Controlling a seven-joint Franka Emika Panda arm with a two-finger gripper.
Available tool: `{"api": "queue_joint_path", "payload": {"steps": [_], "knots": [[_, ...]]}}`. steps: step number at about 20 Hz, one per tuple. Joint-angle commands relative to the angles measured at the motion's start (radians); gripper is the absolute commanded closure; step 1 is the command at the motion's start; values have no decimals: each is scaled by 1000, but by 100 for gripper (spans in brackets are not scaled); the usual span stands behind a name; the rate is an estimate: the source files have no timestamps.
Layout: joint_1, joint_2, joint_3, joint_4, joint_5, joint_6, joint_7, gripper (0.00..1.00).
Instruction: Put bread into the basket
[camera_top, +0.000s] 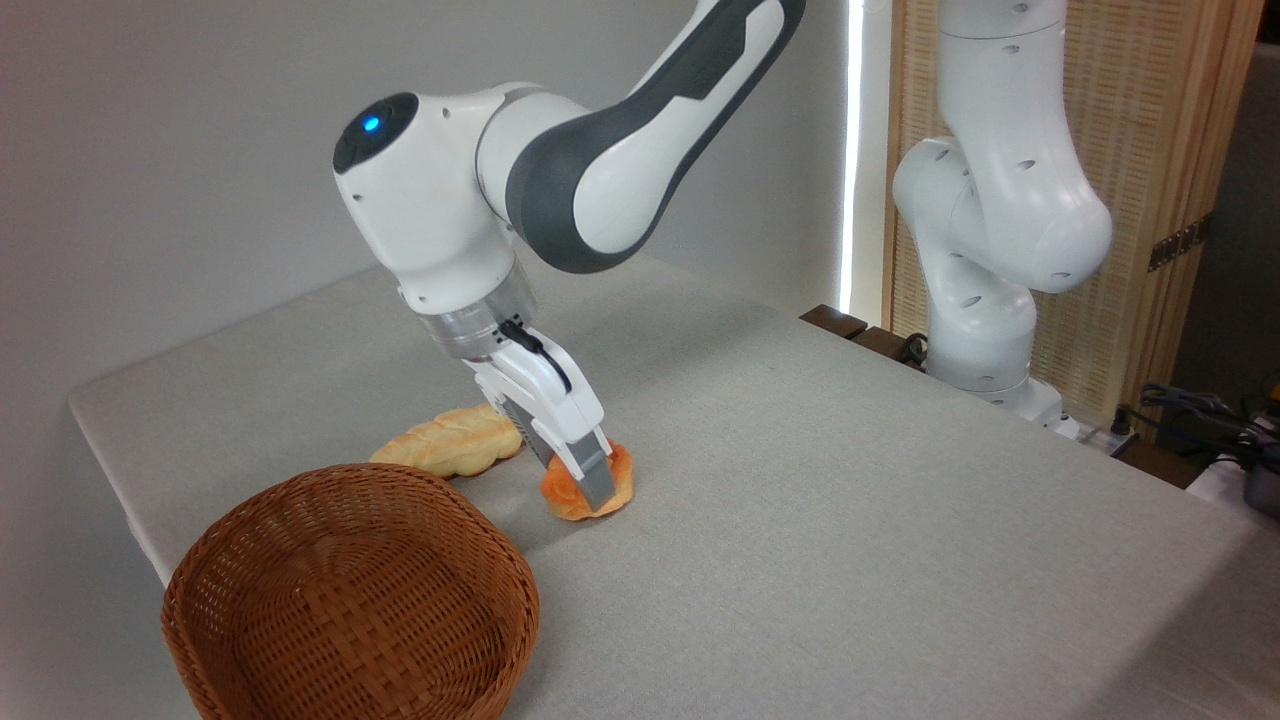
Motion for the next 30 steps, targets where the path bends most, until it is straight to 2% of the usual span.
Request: {"api": "queue_joint_path", "payload": {"steps": [1, 7, 9, 13, 14, 15, 16, 17, 30], "knots": [[0, -16, 12, 57, -22, -27, 33, 66], [13, -25, 18, 149, -56, -38, 44, 65], [13, -24, 46, 166, -79, -15, 66, 62], [13, -19, 51, 171, -88, 156, 74, 60], [11, -17, 52, 171, -88, 195, 74, 56], [13, -14, 52, 171, -87, 228, 74, 45], [13, -11, 52, 169, -82, 268, 74, 19], [13, -7, 52, 169, -82, 298, 71, 0], [13, -2, 57, 171, -88, 316, 68, 0]]}}
